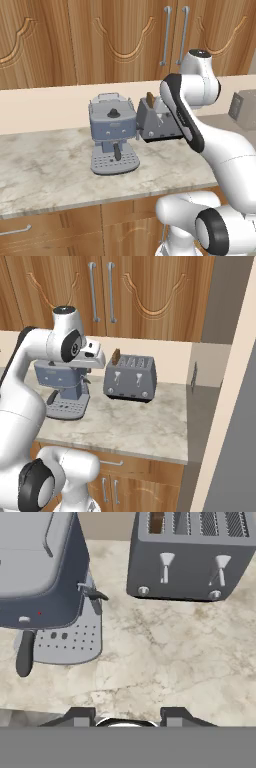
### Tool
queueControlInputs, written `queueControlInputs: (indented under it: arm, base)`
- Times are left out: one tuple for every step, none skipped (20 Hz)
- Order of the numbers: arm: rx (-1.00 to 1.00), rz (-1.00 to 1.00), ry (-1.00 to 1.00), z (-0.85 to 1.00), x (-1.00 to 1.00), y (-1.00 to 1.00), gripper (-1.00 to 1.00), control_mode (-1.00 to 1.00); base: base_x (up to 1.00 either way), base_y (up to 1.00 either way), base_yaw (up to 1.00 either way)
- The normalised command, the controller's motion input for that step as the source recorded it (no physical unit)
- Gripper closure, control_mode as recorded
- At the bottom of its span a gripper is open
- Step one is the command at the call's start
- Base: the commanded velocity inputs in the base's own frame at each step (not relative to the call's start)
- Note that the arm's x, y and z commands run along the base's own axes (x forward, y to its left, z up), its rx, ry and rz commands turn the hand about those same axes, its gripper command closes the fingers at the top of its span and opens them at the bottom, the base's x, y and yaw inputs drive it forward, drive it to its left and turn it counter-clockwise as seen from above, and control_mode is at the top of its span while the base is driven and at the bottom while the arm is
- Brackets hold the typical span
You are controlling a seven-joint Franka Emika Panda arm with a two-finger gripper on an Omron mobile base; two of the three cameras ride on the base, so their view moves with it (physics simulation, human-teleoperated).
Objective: Start the toaster. Once the lever pops up, take the bread to the plate on the dining counter.
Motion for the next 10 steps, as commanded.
queueControlInputs:
  arm:
    - [0.0, 0.0, 0.0, 0.0, 0.02, -0.01, -1.0, -1.0]
    - [0.0, 0.0, -0.05, 0.0, 0.24, -0.05, -1.0, -1.0]
    - [0.0, 0.0, -0.11, -0.04, 0.31, -0.12, -1.0, -1.0]
    - [0.01, 0.02, -0.17, -0.11, 0.28, -0.19, -1.0, -1.0]
    - [0.01, 0.01, -0.17, -0.12, 0.26, -0.26, -1.0, -1.0]
    - [0.01, 0.01, -0.18, -0.14, 0.27, -0.31, -1.0, -1.0]
    - [0.0, 0.0, -0.18, -0.18, 0.23, -0.39, -1.0, -1.0]
    - [0.0, 0.0, -0.17, -0.21, 0.25, -0.39, -1.0, -1.0]
    - [0.0, 0.0, -0.17, -0.25, 0.22, -0.41, -1.0, -1.0]
    - [0.0, 0.0, -0.17, -0.28, 0.22, -0.38, -1.0, -1.0]
  base:
    - [0.0, 0.0, 0.0]
    - [0.0, 0.0, 0.0]
    - [0.0, 0.0, 0.0]
    - [0.0, 0.0, 0.0]
    - [0.0, 0.0, 0.0]
    - [0.0, 0.0, 0.0]
    - [0.0, 0.0, 0.0]
    - [0.0, 0.0, 0.0]
    - [0.0, 0.0, 0.0]
    - [0.0, 0.0, 0.0]
